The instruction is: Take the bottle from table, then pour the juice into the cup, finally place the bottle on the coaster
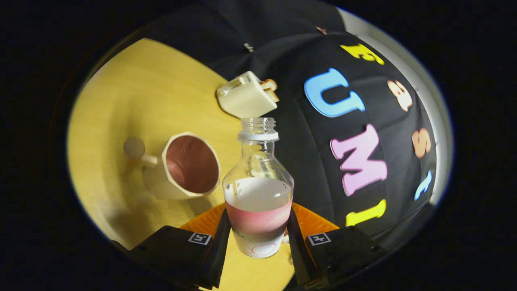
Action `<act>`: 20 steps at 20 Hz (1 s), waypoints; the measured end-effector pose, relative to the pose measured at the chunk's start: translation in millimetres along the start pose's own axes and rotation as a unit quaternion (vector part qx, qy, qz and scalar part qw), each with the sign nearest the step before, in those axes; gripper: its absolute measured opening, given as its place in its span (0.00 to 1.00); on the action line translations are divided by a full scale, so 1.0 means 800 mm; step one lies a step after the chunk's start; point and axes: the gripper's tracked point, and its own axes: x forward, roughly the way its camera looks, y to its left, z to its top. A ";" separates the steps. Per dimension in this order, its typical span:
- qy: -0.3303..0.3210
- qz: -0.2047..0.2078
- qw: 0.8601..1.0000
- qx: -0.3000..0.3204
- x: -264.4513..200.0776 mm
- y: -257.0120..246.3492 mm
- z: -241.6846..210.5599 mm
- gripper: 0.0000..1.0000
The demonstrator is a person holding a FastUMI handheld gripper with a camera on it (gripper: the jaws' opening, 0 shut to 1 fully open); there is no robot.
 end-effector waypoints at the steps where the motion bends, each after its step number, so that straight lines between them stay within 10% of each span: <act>1: -0.012 0.004 0.999 0.049 0.000 -0.001 0.003 0.71; 10: -0.102 0.018 0.941 0.323 -0.004 -0.048 0.017 0.72; 20: -0.150 -0.013 0.881 0.448 0.065 -0.124 0.008 0.74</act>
